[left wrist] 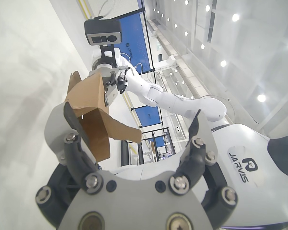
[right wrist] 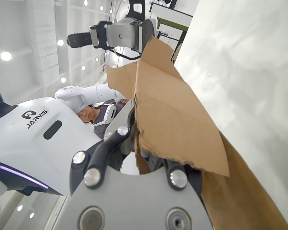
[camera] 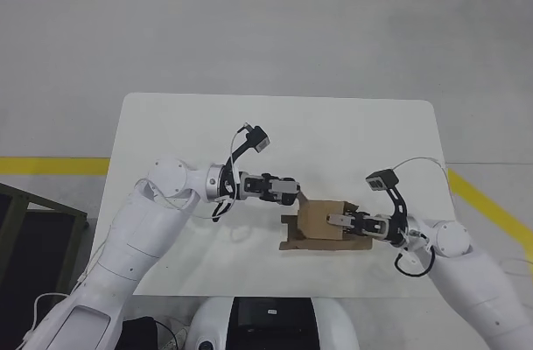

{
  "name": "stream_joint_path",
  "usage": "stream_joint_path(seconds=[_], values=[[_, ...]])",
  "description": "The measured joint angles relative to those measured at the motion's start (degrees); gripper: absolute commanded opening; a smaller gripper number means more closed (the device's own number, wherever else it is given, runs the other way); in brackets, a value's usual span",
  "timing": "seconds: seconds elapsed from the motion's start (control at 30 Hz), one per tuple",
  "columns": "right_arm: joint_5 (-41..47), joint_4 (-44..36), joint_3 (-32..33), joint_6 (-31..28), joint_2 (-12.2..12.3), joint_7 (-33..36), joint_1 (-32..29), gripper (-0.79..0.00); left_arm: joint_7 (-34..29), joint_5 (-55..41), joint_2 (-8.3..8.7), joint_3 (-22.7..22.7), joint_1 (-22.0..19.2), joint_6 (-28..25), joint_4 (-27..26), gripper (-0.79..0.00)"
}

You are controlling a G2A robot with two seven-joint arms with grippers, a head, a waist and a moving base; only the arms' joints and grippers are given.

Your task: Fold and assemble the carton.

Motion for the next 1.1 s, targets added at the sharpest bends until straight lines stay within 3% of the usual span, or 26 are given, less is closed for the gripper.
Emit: stream_joint_path(seconds=[0.8,1.1], values=[[-1.4,-2.3,-2.9,1.2,-0.7,1.2,1.7,-0.785,-2.0,-1.4,-0.76,3.0,-1.9,0.7,0.6,0.000],[0.2,0.2,-0.6,-0.4,-0.4,-0.4,1.1,-0.785,4.0,-1.1,-0.16,-0.7,0.3,-1.3,-1.0,0.000]])
